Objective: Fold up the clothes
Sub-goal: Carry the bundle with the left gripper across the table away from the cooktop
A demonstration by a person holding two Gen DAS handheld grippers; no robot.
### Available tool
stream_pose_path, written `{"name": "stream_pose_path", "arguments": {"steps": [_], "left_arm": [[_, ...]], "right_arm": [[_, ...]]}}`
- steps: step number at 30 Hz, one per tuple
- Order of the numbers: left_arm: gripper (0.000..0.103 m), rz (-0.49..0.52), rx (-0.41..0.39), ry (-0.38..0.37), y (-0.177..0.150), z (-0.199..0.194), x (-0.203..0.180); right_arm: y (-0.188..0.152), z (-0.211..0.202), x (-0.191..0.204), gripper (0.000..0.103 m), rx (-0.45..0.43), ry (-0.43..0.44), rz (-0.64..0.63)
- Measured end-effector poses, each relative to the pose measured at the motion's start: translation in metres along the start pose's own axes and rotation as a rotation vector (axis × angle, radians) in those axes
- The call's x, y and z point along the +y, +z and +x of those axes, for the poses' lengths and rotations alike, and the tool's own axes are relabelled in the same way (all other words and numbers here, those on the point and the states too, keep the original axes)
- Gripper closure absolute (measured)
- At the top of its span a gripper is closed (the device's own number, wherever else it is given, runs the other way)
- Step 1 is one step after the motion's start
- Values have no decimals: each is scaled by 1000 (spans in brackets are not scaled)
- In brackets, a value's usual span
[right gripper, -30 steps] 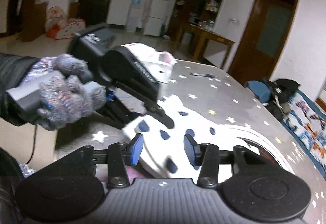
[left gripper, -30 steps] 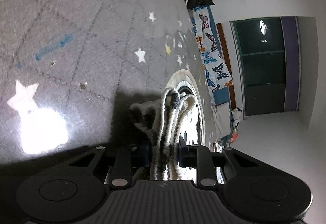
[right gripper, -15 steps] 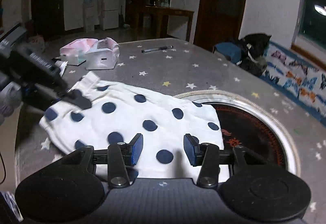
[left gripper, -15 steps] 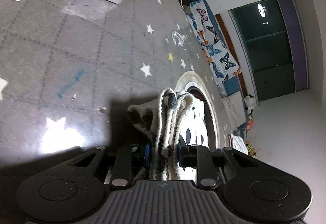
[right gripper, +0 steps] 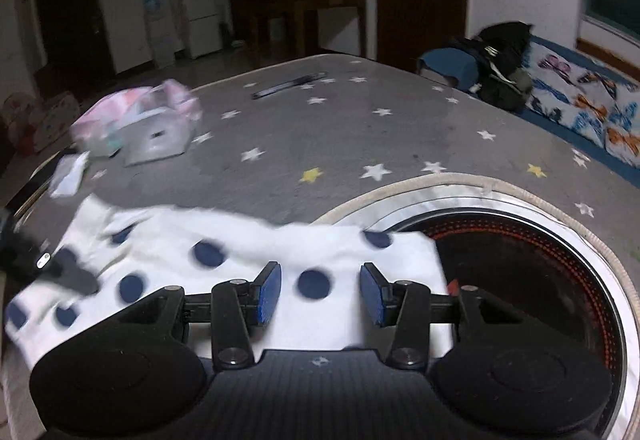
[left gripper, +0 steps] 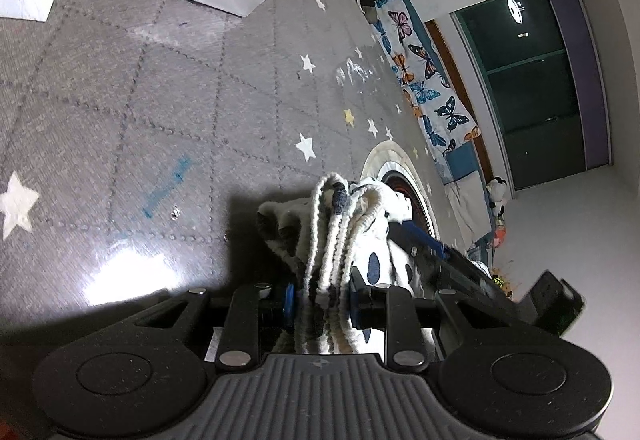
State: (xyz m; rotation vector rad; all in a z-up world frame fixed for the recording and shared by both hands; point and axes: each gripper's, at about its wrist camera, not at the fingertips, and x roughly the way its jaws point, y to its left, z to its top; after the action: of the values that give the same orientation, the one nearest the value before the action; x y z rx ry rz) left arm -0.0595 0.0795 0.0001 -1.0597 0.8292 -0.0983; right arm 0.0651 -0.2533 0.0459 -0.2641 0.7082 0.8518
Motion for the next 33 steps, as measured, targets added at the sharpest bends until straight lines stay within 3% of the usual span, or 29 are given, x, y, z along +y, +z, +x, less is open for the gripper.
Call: {"name": "stream_pose_path", "arguments": {"steps": [9, 21, 24, 31, 33], "left_arm": [[76, -2, 1, 12, 0, 0, 2], [76, 16, -2, 43, -3, -4, -1], [76, 23, -5, 54, -3, -5, -3], [76, 55, -11, 88, -6, -6, -15], [76, 75, -10, 94, -6, -6, -23]], "right_arm": [[6, 3, -36, 53, 26, -113, 70], [-44, -41, -54, 55, 75, -22, 222], [-51, -45, -53, 62, 57, -6, 252], [-56, -51, -45, 94, 24, 20, 293], [-57, -61, -43, 96, -11, 18, 295]]}}
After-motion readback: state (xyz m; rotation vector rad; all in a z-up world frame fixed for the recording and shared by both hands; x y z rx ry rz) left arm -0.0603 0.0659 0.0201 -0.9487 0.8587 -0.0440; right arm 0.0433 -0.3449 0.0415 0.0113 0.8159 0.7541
